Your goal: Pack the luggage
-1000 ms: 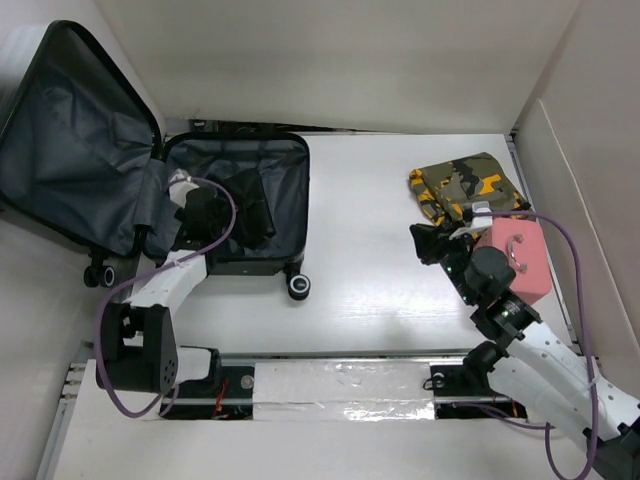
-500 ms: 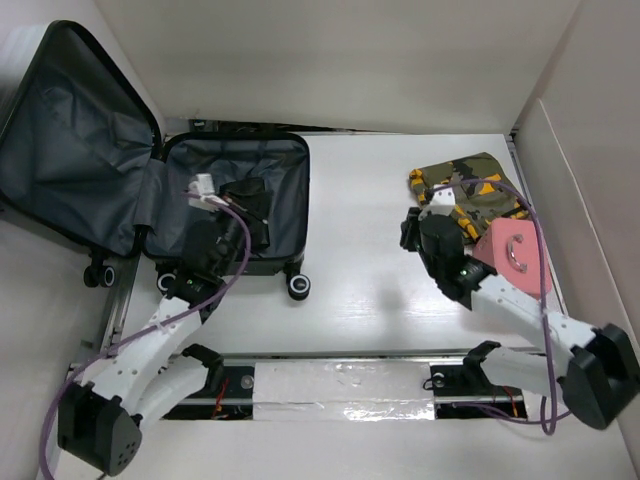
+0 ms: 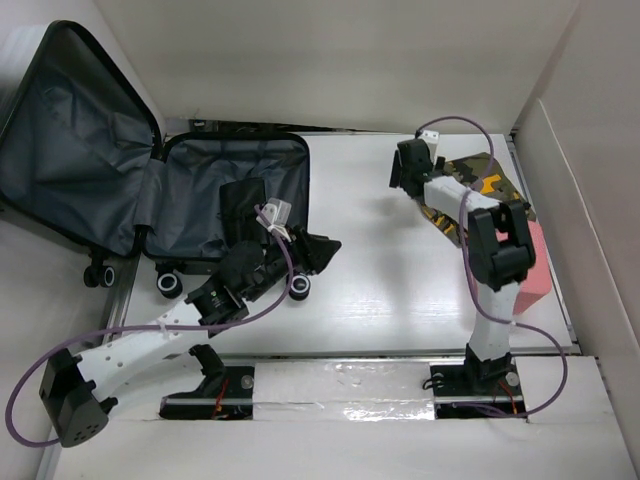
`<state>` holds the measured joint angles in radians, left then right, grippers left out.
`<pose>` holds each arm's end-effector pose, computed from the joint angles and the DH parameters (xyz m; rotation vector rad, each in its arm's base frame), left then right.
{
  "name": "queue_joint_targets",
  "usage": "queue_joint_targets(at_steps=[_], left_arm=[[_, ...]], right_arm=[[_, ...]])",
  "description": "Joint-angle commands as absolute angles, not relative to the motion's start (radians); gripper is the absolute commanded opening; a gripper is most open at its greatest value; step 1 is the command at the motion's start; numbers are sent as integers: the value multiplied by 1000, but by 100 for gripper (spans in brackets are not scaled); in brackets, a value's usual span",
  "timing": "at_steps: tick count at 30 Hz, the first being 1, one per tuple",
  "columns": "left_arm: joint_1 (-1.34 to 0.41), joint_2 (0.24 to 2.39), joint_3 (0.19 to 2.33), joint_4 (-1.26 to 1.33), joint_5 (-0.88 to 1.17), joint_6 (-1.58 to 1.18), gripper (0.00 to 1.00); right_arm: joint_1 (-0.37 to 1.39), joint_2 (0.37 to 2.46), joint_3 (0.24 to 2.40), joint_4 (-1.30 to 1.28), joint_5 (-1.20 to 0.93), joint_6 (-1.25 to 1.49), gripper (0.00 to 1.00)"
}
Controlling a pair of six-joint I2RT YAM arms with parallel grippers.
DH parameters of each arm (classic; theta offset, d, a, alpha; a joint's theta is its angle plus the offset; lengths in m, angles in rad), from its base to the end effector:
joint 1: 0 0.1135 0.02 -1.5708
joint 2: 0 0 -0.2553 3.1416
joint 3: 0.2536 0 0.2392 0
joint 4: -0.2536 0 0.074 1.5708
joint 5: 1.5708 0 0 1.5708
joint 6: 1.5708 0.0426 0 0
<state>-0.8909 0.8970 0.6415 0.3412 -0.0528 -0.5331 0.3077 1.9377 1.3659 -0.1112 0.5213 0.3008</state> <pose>0.1376 -0.1666 0.3225 0.2375 1.5699 -1.0981 0.4113 0.1084 0.2070 0.2644 2.1434 -0.2400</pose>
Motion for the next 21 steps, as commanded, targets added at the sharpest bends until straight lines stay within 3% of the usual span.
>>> queue_joint_targets(at_steps=[1, 7, 17, 19, 21], left_arm=[[-897, 839, 588, 408, -31, -508, 38], [-907, 808, 516, 439, -12, -511, 38], [-907, 759, 508, 463, -6, -483, 38], [-907, 746, 503, 471, -6, -482, 38], [-907, 726, 499, 474, -12, -480, 38]], right_arm=[[278, 2057, 1639, -239, 522, 292, 86], [242, 2390, 2081, -559, 489, 322, 85], [175, 2480, 2206, -678, 413, 393, 72], [175, 2499, 2241, -712, 406, 381, 80], [189, 2488, 2231, -700, 432, 367, 83]])
